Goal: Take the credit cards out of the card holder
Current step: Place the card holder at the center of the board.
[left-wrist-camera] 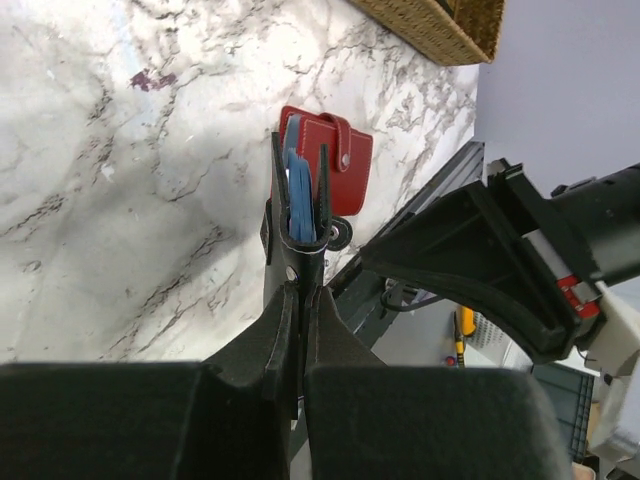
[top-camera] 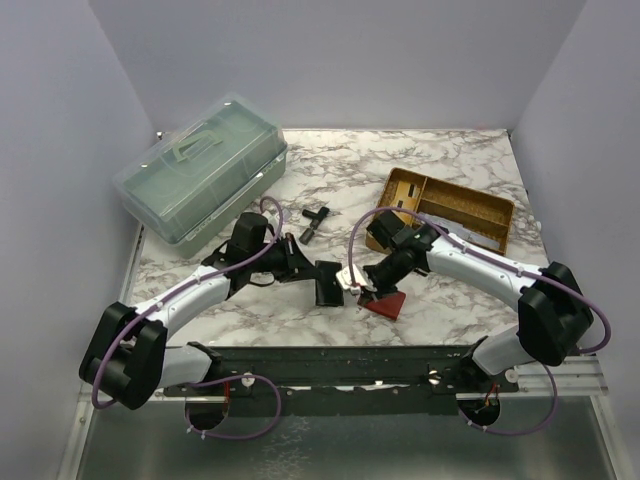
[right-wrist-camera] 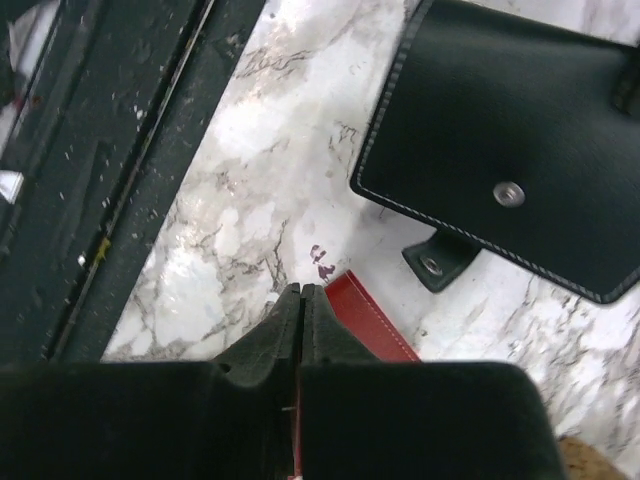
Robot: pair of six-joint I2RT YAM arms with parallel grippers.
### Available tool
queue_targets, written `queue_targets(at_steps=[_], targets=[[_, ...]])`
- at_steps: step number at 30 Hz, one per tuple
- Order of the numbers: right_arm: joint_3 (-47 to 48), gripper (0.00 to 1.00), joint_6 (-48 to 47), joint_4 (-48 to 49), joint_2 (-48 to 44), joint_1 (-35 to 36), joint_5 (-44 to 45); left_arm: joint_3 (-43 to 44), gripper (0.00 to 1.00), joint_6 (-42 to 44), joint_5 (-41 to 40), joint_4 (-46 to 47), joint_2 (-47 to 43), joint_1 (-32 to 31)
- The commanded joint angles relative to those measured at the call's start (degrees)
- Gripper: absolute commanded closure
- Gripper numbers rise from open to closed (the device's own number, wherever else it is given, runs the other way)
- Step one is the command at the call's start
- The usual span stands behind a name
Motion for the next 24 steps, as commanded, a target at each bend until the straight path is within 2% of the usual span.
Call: queue_targets(at_steps=[1,2,4,5,7,10,12,15,17,19,22,24], targets=[[1.68,0.97,16.59,5.7,-0.69,0.15,-2.85,-1.28,1.0,0.46,-1.19,-0.19,-0.33,0.84],[2.56,0.9,20.5,6.55,-0.59,0.13,-4.93,-1.41,1.0,0.34,-2.27,-0.32,0.05,0.94],[3.25,0.87,29.2,9.58,-0.54,0.08,-8.99,-1.63,1.0,-0.64,-6.19,-1.49,1.35,0.98],[3.12,0.86,33.31,11.43,-0.81,-0.25,-10.7,-1.73,0.97,-1.1,-7.37,-1.64,2.19,0.98],[2.39,0.84,39.42,14.27,-0.99,-1.09,-12.69,-1.14,0.86,-2.46,-13.12,-4.08,3.58,0.95],[1.83,0.83,43.57,15.9,-1.06,-2.36,-13.13,1.87,0.61,-4.45,-28.64,-15.68,3.93,0.89],[0.82,0.82,45.25,17.32,-1.51,-2.93,-12.3,4.02,0.55,-4.53,-36.27,-22.34,3.16,0.9],[-0.78,0.79,48.6,20.11,-2.34,-3.24,-10.03,6.56,0.53,-4.74,-43.28,-29.76,0.59,0.85],[-1.24,0.76,51.71,21.75,-2.23,-3.47,-8.86,7.22,0.52,-4.13,-43.64,-31.08,-2.63,0.68],[-1.16,0.73,55.25,23.1,-1.62,-3.69,-8.9,7.4,0.5,-3.06,-40.41,-30.31,-6.0,0.13],[-0.39,0.71,63.9,25.54,0.59,-4.02,-9.37,7.6,0.44,-2.19,-33.84,-29.05,-6.52,-1.76],[0.08,0.71,70.21,26.89,2.67,-4.41,-10.23,8.34,0.4,-2.39,-33.82,-29.32,-5.61,-5.3]])
